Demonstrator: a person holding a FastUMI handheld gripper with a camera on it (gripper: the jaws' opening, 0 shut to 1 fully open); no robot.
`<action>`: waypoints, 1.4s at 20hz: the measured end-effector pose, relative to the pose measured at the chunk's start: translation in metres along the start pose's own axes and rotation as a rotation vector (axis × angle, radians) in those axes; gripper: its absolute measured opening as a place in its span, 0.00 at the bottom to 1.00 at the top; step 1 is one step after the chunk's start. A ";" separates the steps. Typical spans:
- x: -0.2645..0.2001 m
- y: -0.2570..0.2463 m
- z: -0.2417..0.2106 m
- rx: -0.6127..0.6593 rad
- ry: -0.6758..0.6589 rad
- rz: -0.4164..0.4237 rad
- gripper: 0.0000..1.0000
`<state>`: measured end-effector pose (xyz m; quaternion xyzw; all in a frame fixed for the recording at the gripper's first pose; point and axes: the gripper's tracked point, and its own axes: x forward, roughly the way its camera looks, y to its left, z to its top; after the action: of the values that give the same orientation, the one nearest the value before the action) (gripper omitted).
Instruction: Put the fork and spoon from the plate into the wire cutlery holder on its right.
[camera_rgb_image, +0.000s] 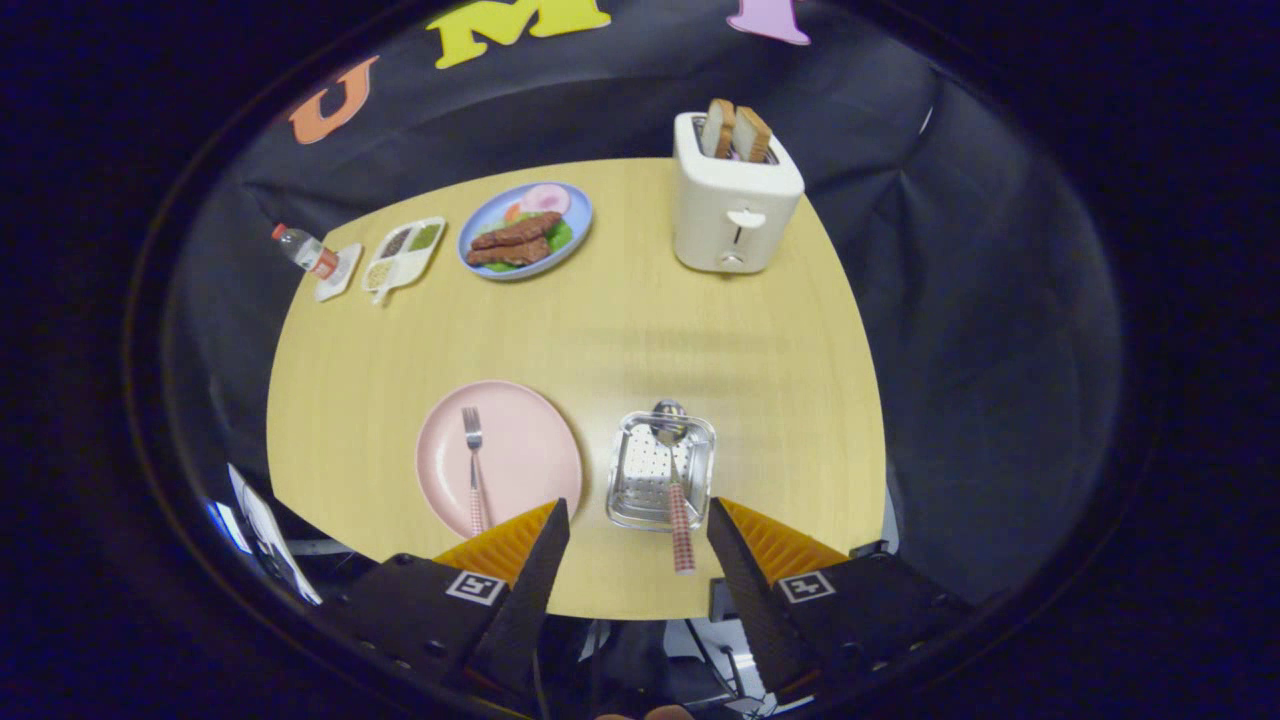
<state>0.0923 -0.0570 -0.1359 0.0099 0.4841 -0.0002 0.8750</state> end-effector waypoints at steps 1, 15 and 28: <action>-0.004 0.014 0.000 -0.005 -0.023 0.020 0.86; 0.082 0.147 -0.071 -0.034 -0.165 0.160 0.93; 0.147 0.145 -0.095 0.020 -0.210 0.068 0.60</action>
<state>0.0910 0.0910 -0.3083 0.0351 0.3891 0.0234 0.9202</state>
